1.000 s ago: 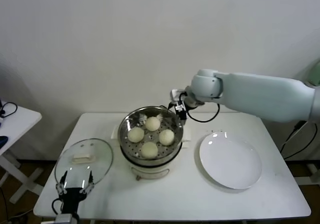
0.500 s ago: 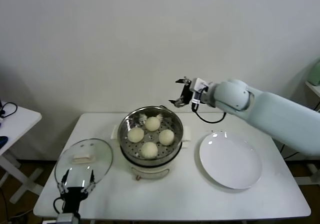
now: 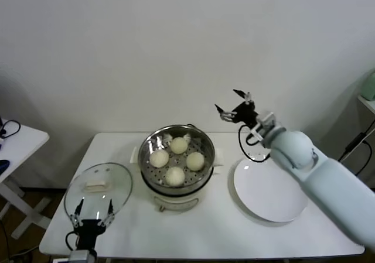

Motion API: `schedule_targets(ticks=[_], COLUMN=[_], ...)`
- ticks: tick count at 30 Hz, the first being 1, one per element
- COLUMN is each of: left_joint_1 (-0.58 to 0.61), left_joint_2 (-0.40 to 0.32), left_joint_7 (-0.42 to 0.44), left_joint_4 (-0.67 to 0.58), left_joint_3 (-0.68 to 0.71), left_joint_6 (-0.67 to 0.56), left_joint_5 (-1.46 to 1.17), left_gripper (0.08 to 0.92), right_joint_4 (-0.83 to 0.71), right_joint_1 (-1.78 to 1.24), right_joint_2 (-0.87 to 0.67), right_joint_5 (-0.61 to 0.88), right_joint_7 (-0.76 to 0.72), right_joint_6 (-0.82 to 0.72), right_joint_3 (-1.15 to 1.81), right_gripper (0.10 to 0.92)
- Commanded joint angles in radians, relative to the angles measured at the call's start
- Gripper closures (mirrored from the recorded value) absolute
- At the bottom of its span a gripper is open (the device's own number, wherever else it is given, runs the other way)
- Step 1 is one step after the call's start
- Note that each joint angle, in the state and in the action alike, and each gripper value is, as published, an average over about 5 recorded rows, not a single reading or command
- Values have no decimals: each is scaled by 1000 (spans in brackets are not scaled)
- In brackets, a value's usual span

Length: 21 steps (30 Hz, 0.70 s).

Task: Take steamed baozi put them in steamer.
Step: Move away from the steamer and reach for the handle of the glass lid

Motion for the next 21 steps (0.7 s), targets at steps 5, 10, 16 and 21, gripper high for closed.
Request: schedule_targets(ticks=[5, 10, 16, 21], left_joint_1=[-6, -11, -18, -29], left_joint_2=[6, 8, 16, 21], left_joint_7=[-4, -16, -37, -60], left_joint_4=[1, -1, 6, 12], left_joint_3=[-7, -15, -22, -33], left_joint_6=[3, 2, -4, -13], left_joint_5=[-5, -3, 2, 68], left_gripper=[177, 177, 177, 177], right_joint_4=[91, 57, -6, -28], right_joint_1=[-711, -812, -881, -904], right_joint_2=[238, 357, 453, 490], right_joint_5=[-41, -95, -118, -133], right_joint_7=[-32, -82, -125, -132], right_joint_6=[335, 441, 522, 558], right_joint_3=[526, 554, 565, 567], right_gripper=[203, 203, 203, 203])
